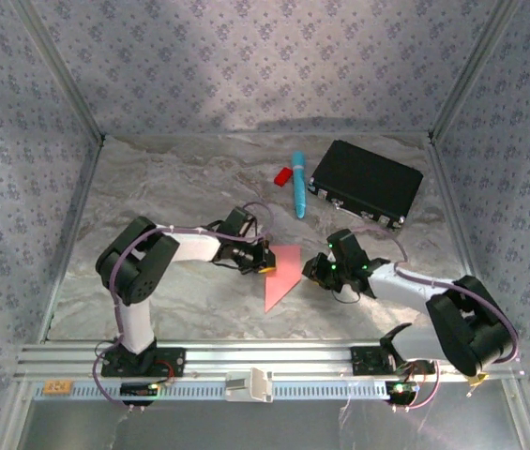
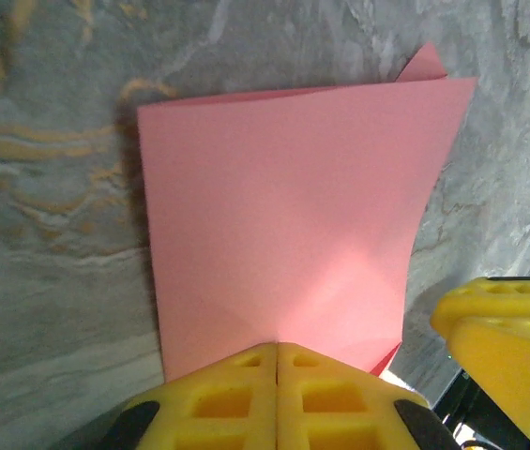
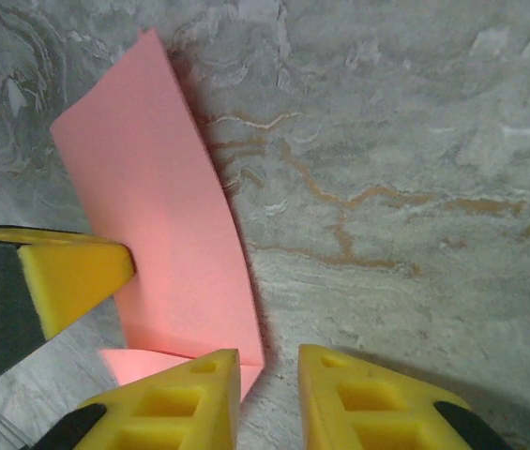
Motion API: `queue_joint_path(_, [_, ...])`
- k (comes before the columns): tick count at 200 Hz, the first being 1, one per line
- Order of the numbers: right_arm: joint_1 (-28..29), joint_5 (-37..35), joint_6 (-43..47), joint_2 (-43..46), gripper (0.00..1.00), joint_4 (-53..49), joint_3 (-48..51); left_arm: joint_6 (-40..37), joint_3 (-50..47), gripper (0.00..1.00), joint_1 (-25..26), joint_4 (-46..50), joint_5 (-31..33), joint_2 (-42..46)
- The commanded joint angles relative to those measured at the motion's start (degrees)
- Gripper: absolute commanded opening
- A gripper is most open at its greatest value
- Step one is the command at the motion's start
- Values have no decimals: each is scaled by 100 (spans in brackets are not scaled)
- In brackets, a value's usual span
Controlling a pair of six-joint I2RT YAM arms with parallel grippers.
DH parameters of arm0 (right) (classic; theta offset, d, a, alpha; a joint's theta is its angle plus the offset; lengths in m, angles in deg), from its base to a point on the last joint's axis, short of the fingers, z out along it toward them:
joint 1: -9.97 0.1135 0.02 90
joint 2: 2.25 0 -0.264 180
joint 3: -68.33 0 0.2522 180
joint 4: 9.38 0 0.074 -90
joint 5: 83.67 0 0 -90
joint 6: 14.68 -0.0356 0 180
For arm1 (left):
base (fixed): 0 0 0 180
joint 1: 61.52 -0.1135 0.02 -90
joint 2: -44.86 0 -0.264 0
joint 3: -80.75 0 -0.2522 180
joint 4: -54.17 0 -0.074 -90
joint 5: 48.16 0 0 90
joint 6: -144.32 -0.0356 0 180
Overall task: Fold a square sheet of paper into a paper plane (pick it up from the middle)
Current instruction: Fold the wing for the fifth time at the center of the table.
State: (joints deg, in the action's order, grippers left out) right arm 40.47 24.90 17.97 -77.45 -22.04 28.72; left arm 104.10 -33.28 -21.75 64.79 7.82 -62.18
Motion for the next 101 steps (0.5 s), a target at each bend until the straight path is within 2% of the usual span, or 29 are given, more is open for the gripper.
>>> queue_joint_path(1, [-151,345,334,-201,27,162,-218,78,-266,6,-91,-319,-63,-124])
queue_joint_path(36, [-307,875,418,-581,29,535,-340,192,-482,6,-178,-654,-195,-216])
queue_joint_path(101, [-333,1010,313,-812,29,712,-325,199,-512,6,-180,-677,-184,-203])
